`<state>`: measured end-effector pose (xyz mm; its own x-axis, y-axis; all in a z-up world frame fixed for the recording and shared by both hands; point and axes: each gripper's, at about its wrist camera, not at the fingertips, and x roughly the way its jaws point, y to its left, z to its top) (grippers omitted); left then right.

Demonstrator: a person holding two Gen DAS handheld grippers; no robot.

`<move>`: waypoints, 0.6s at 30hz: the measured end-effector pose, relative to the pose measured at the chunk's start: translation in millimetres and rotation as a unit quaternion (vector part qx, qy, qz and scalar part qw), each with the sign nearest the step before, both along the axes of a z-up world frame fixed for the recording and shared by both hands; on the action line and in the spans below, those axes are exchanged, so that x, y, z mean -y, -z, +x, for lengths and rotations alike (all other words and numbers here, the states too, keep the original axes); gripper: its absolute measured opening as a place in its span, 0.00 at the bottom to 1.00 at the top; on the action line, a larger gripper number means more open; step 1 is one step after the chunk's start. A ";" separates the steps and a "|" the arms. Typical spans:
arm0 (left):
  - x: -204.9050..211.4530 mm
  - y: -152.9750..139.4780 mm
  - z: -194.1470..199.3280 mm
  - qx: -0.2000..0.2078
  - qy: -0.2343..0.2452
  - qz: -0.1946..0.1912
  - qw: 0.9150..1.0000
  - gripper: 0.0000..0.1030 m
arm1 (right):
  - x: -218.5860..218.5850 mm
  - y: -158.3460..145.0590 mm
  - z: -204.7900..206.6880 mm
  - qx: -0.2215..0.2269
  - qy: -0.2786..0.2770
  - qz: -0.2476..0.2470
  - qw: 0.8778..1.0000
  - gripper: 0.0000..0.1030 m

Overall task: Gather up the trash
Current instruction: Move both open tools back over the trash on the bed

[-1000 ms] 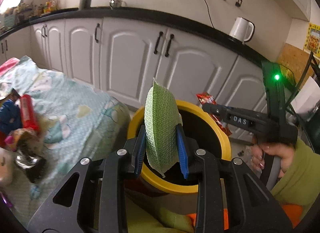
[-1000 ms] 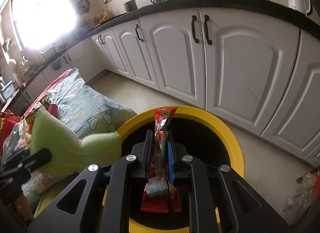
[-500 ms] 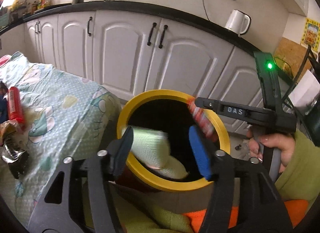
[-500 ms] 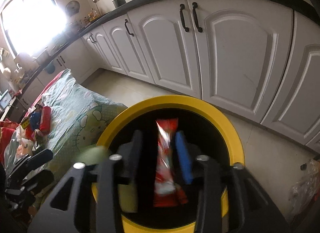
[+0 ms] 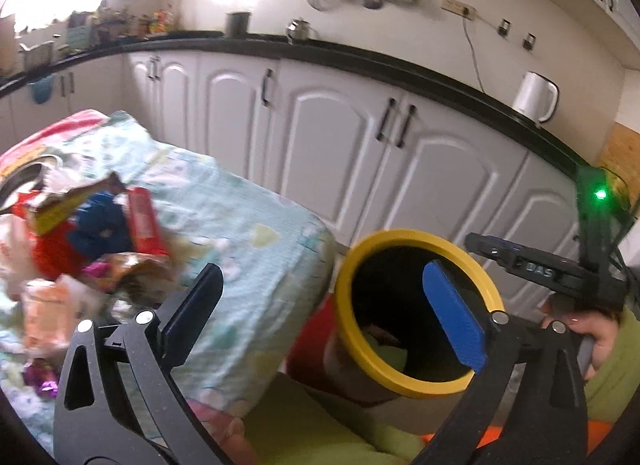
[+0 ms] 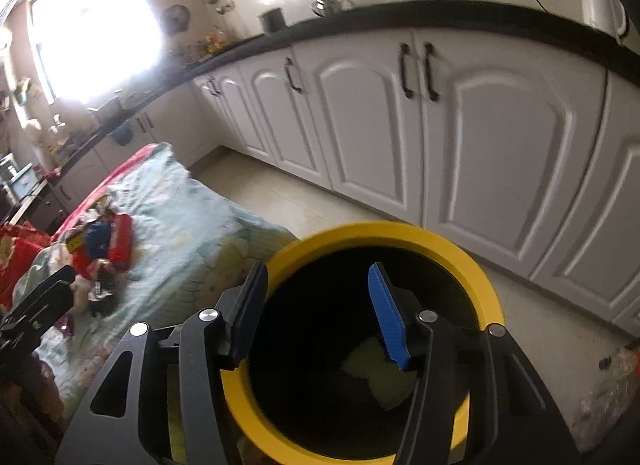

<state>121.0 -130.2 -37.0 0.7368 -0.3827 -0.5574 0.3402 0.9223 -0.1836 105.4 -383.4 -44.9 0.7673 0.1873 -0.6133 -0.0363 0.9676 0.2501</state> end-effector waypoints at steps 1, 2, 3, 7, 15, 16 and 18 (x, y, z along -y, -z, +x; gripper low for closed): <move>-4.7 -2.7 -1.1 0.004 -0.009 0.002 1.000 0.89 | -3.1 -3.8 -1.0 0.006 -0.005 0.000 1.000 0.53; -9.4 -5.0 -2.0 0.007 -0.017 0.003 1.000 0.89 | -9.5 -9.5 -1.5 0.013 -0.013 -0.002 1.000 0.55; -14.0 -6.1 -3.3 0.008 -0.023 0.003 1.000 0.89 | -16.5 -15.1 -1.8 0.019 -0.022 -0.003 1.000 0.55; -36.5 -13.9 -6.9 0.018 -0.055 0.004 0.998 0.89 | -44.9 -32.5 -5.8 0.045 -0.062 -0.015 0.997 0.57; -75.5 -27.4 -13.4 0.037 -0.107 -0.001 0.994 0.89 | -97.1 -52.4 -4.1 0.063 -0.127 -0.016 0.990 0.60; -79.6 -28.7 -14.0 0.038 -0.112 -0.003 0.993 0.89 | -103.4 -53.8 -3.7 0.063 -0.133 -0.016 0.989 0.60; -89.0 -31.6 -15.8 0.044 -0.125 -0.004 0.991 0.89 | -118.0 -55.9 -2.6 0.065 -0.149 -0.019 0.987 0.60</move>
